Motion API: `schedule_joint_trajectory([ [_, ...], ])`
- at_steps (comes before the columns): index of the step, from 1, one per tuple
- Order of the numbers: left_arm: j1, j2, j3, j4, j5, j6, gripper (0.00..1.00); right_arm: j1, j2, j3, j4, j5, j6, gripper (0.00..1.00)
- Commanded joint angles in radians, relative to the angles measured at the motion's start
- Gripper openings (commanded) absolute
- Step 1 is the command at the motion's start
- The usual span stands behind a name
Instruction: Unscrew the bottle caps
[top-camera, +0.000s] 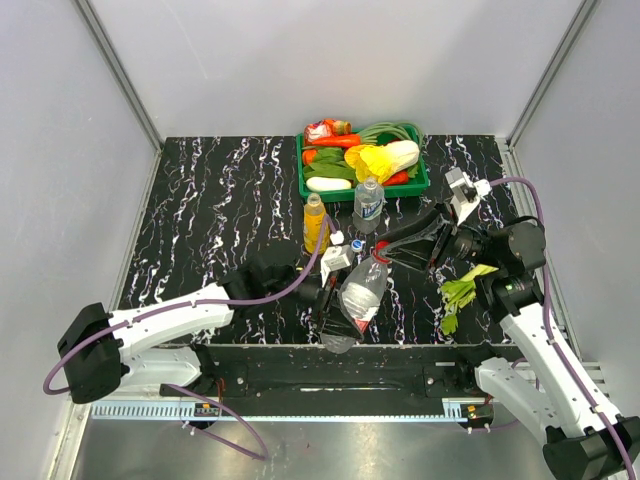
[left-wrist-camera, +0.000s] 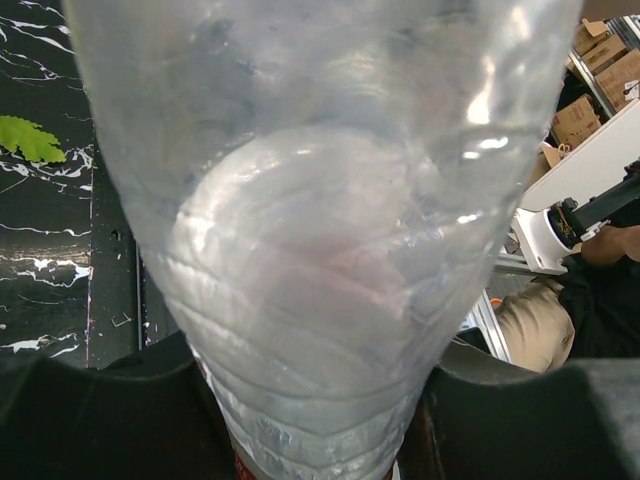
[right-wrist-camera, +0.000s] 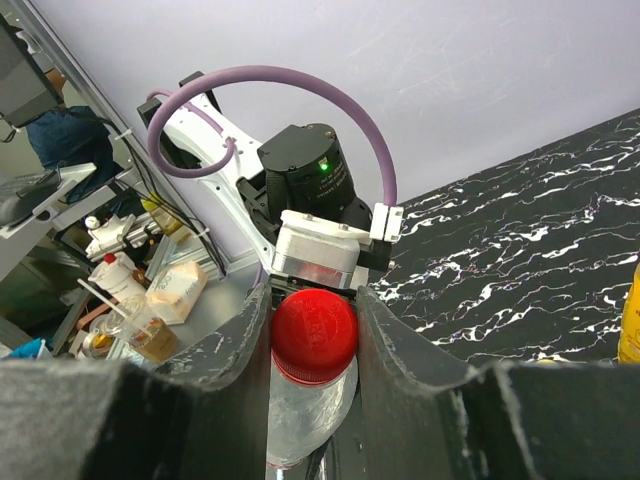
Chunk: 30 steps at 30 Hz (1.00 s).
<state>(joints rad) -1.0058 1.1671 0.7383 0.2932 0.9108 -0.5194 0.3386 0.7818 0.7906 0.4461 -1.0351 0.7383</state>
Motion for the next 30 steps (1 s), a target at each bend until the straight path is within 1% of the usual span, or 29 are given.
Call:
schedule_joint_trajectory([
  [1, -0.007, -0.020, 0.019, 0.034, 0.063, 0.035, 0.28, 0.003, -0.004, 0.004, 0.091, -0.002, -0.007, 0.00],
  [7, -0.007, -0.026, 0.003, 0.038, 0.103, 0.044, 0.28, 0.002, -0.024, -0.011, 0.212, -0.029, -0.001, 0.00],
  [13, -0.008, -0.024, -0.011, 0.037, 0.172, 0.056, 0.29, 0.002, -0.033, -0.014, 0.270, -0.083, -0.002, 0.00],
  [16, -0.007, -0.014, -0.004, 0.015, 0.195, 0.068, 0.29, 0.004, -0.039, -0.014, 0.289, -0.086, -0.002, 0.00],
  [19, -0.007, -0.010, 0.006, -0.014, 0.186, 0.082, 0.29, 0.002, -0.038, -0.010, 0.257, -0.065, -0.022, 0.00],
  [24, -0.004, -0.020, 0.018, -0.097, 0.105, 0.136, 0.28, 0.002, -0.045, 0.005, 0.131, 0.021, -0.066, 0.00],
  [30, 0.032, -0.040, -0.017, -0.095, 0.020, 0.133, 0.28, 0.002, -0.070, 0.016, -0.039, 0.118, -0.142, 0.00],
])
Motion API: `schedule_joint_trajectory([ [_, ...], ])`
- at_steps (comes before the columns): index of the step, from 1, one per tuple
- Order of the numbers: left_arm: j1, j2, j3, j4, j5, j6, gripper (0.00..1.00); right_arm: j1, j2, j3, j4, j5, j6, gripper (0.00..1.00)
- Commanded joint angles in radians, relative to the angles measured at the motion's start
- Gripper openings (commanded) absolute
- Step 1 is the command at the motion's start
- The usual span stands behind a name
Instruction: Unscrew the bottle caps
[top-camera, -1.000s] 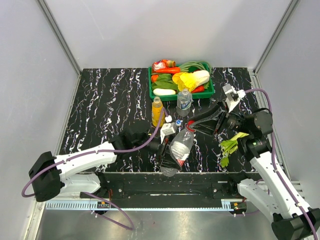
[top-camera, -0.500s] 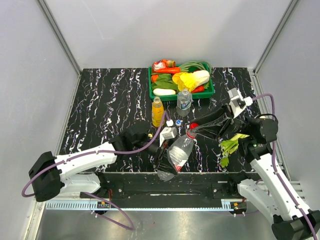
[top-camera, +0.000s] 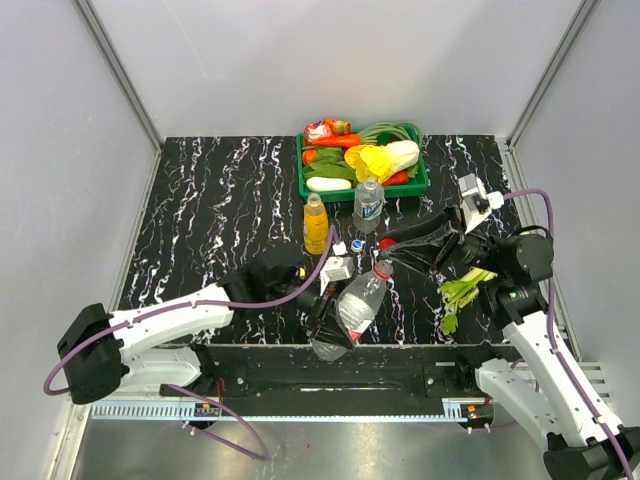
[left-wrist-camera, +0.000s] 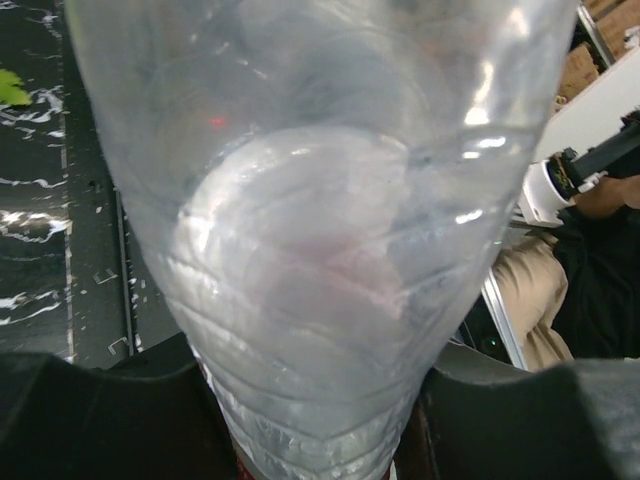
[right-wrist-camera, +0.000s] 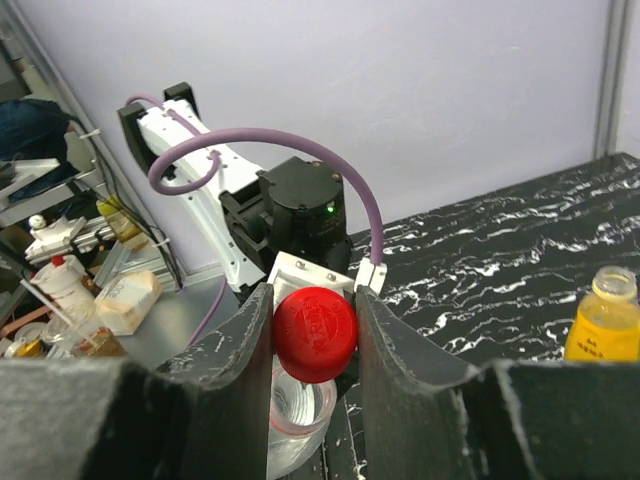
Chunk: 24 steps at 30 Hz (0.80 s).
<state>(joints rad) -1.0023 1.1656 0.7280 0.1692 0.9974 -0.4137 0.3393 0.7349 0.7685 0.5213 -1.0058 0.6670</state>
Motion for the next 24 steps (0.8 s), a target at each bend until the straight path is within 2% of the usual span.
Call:
schedule_joint_trajectory([
  [1, 0.039, -0.040, -0.012, 0.033, -0.077, 0.020, 0.28, 0.001, -0.026, 0.041, -0.141, 0.107, -0.076, 0.00],
  [13, 0.162, -0.040, -0.070, 0.018, -0.166, -0.016, 0.27, 0.001, -0.061, 0.006, -0.352, 0.216, -0.158, 0.00],
  [19, 0.223, -0.092, -0.075, -0.040, -0.235, -0.020, 0.27, 0.001, -0.057, -0.084, -0.475, 0.380, -0.185, 0.00],
  [24, 0.223, -0.147, -0.079, -0.091, -0.324, -0.005, 0.28, 0.001, 0.035, -0.193, -0.566, 0.538, -0.155, 0.00],
])
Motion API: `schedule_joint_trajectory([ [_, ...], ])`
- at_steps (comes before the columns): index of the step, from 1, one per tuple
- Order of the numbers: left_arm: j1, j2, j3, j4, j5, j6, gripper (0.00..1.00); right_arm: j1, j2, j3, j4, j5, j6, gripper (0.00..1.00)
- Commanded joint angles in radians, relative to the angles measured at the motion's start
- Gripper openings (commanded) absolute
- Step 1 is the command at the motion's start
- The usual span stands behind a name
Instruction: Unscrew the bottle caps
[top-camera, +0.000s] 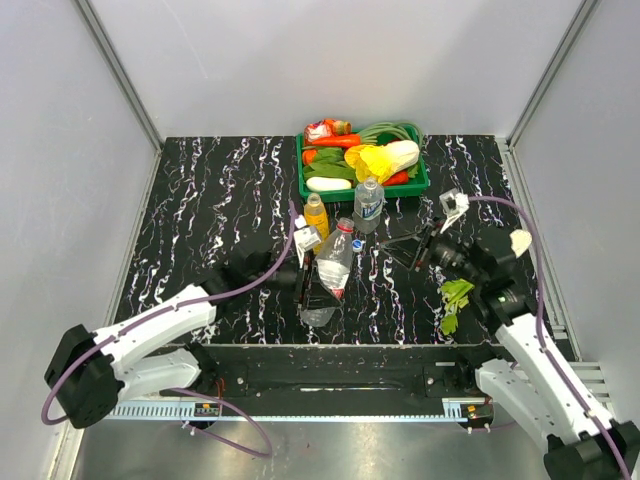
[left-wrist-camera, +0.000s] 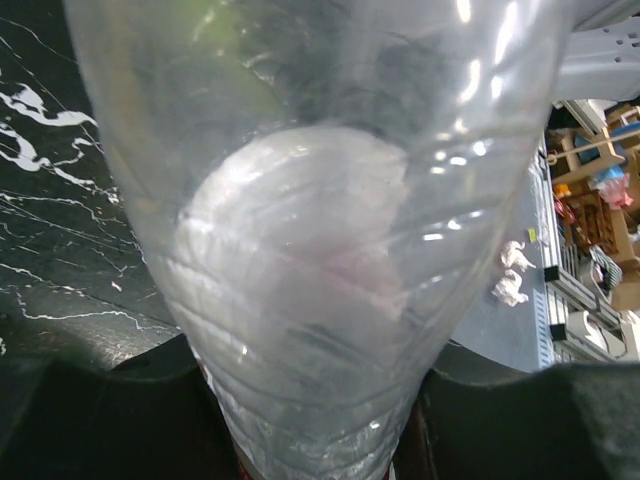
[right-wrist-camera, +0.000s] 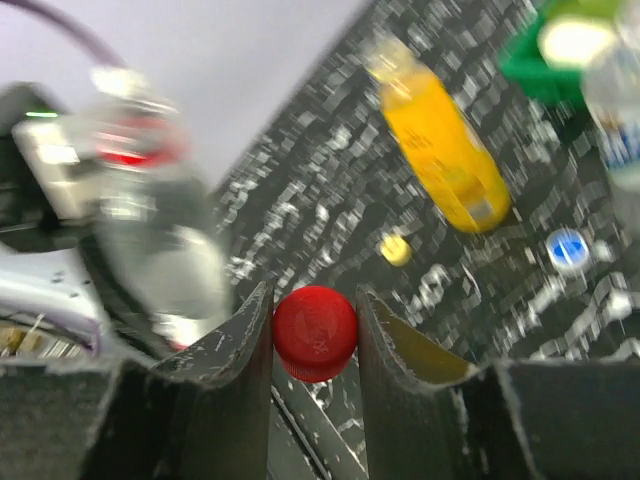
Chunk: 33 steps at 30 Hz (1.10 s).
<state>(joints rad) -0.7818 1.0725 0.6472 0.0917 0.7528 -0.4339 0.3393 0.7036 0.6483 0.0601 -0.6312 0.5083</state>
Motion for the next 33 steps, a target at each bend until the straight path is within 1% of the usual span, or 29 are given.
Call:
schedule_joint_trajectory([
  [1, 0.003, -0.060, -0.001, -0.020, -0.079, 0.017, 0.28, 0.001, 0.091, -0.096, -0.095, 0.177, 0.004, 0.05],
  [2, 0.003, -0.063, -0.001, -0.020, -0.072, 0.017, 0.28, 0.001, 0.112, -0.117, -0.098, 0.201, 0.016, 0.09],
  [4, 0.001, -0.065, -0.003, -0.026, -0.070, 0.020, 0.29, 0.001, 0.160, -0.133, -0.144, 0.313, 0.027, 0.16],
  [5, 0.003, -0.065, -0.004, -0.023, -0.063, 0.021, 0.29, 0.001, 0.174, -0.139, -0.163, 0.359, 0.029, 0.25],
  [6, 0.003, -0.059, -0.003, -0.026, -0.064, 0.021, 0.29, 0.001, 0.184, -0.142, -0.172, 0.395, 0.033, 0.40],
  [7, 0.003, -0.056, -0.001, -0.029, -0.064, 0.023, 0.29, 0.001, 0.191, -0.148, -0.175, 0.422, 0.035, 0.51],
  [8, 0.001, -0.049, -0.001, -0.027, -0.063, 0.021, 0.30, 0.001, 0.191, -0.151, -0.174, 0.439, 0.035, 0.59],
  [10, 0.003, -0.040, 0.000, -0.029, -0.056, 0.020, 0.30, 0.001, 0.185, -0.153, -0.174, 0.461, 0.039, 0.81],
  [13, 0.003, -0.040, -0.003, -0.026, -0.059, 0.021, 0.31, 0.001, 0.162, -0.138, -0.189, 0.455, 0.036, 1.00],
  [18, 0.001, -0.040, -0.001, -0.027, -0.058, 0.024, 0.32, 0.001, 0.102, -0.084, -0.195, 0.357, 0.022, 1.00],
  [21, 0.001, -0.037, 0.000, -0.030, -0.052, 0.029, 0.33, 0.001, 0.062, -0.059, -0.146, 0.225, 0.015, 1.00],
  [22, 0.000, -0.031, 0.002, -0.032, -0.046, 0.029, 0.33, 0.001, 0.051, -0.046, -0.129, 0.170, 0.025, 1.00],
  [25, -0.020, -0.019, 0.022, -0.052, -0.044, 0.040, 0.33, 0.001, 0.028, -0.023, -0.071, 0.072, 0.084, 1.00],
  [30, -0.092, 0.024, 0.081, -0.121, -0.064, 0.084, 0.34, 0.001, 0.049, 0.001, 0.182, -0.088, 0.214, 1.00],
  [33, -0.135, 0.050, 0.115, -0.130, -0.072, 0.099, 0.34, 0.001, 0.095, 0.014, 0.283, -0.143, 0.283, 1.00],
])
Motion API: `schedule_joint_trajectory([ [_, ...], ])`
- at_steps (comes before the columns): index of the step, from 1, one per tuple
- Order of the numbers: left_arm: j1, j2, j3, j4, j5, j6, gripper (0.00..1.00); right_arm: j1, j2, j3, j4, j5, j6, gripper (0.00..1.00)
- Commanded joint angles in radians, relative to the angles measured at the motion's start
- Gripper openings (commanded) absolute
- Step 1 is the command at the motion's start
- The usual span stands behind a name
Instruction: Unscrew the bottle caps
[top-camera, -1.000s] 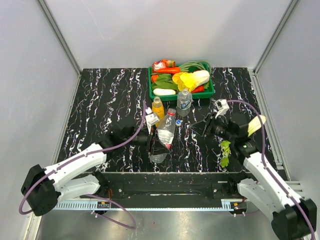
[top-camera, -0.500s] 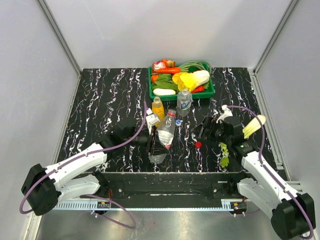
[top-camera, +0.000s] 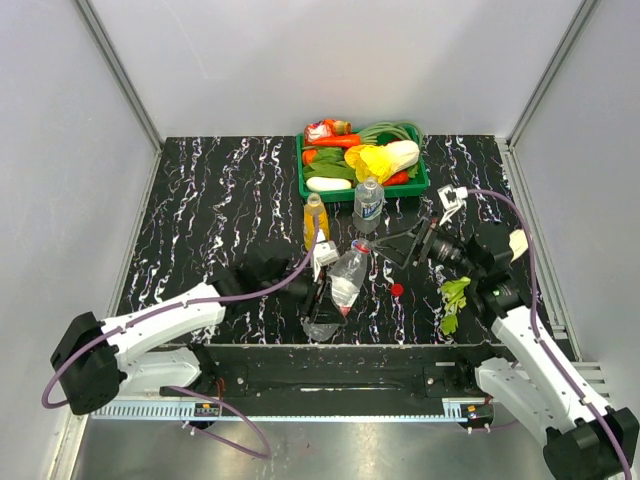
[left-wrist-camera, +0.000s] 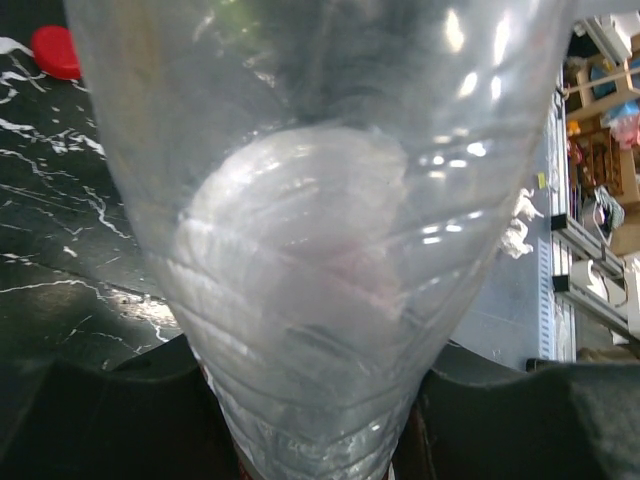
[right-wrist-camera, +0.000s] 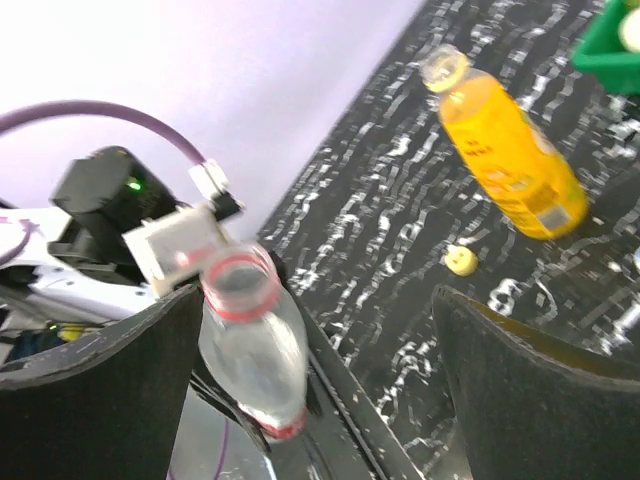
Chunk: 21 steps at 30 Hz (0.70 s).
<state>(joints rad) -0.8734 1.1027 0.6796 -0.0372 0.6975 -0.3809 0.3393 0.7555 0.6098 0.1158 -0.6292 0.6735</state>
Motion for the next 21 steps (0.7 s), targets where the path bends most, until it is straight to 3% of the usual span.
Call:
schedule_joint_trajectory([
  [1, -0.055, 0.026, 0.090, -0.001, -0.023, 0.050, 0.34, 0.001, 0.066, 0.059, 0.251, -0.164, 0.132, 1.00],
  [6, -0.076, 0.049, 0.120, -0.013, -0.041, 0.053, 0.35, 0.003, 0.136, 0.051, 0.369, -0.231, 0.211, 0.94],
  [11, -0.087, 0.062, 0.135, -0.017, -0.053, 0.056, 0.37, 0.003, 0.150, 0.041, 0.424, -0.282, 0.238, 0.71],
  [15, -0.087, 0.074, 0.144, -0.020, -0.058, 0.057, 0.39, 0.003, 0.143, 0.041, 0.433, -0.329, 0.244, 0.65],
  [19, -0.087, 0.091, 0.156, -0.013, -0.067, 0.056, 0.40, 0.003, 0.148, 0.042, 0.432, -0.357, 0.239, 0.45],
  [21, -0.088, 0.098, 0.161, -0.013, -0.067, 0.053, 0.41, 0.003, 0.142, 0.044, 0.400, -0.356, 0.222, 0.30],
])
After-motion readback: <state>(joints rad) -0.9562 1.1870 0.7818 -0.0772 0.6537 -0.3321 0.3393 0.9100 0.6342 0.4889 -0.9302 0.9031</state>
